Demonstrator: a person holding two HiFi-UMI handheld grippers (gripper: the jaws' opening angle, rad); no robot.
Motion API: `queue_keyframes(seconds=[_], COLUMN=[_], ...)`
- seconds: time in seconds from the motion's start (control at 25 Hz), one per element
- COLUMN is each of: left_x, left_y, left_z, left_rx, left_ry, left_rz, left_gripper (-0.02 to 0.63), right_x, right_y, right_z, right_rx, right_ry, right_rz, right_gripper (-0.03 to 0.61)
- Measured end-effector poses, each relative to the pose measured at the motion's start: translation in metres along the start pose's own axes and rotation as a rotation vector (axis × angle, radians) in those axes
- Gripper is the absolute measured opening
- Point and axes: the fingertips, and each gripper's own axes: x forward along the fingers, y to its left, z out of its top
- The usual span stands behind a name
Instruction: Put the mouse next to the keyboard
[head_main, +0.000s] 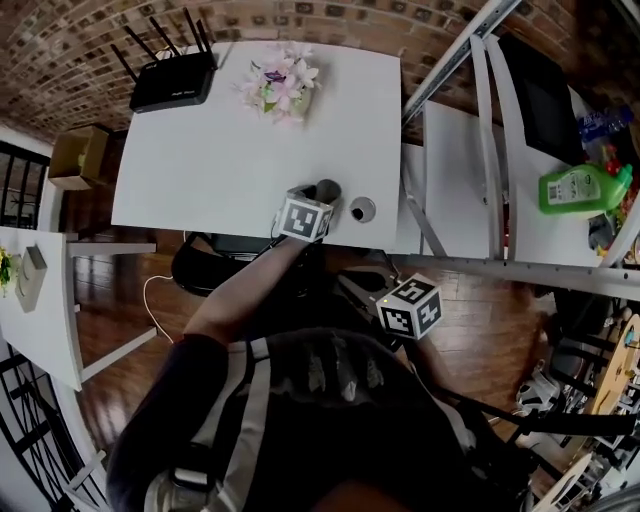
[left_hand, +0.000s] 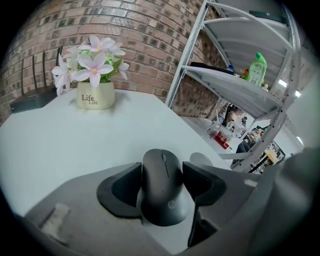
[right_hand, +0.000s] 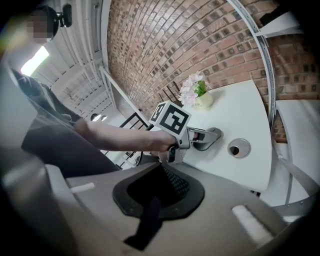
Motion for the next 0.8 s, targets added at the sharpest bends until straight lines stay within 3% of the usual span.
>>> queue_keyframes(seconds=[0.4, 0.8], left_x=[-0.015, -0.046], left_y=[0.038, 0.102], left_z=[0.000, -0.002], left_rx=[-0.020, -0.059], left_ry=[-0.035, -0.056], left_rz=[0.032, 0.107], left_gripper=[0.261, 0.261], right_x=[0.013, 0.034], right_y=[0.010, 0.023], right_z=[0.002, 0.009], right_rx=[-0.009, -0.021], right_ry=[0.020, 0.043], right_rz=[0.010, 0.019], right_gripper=[0.005, 0.005])
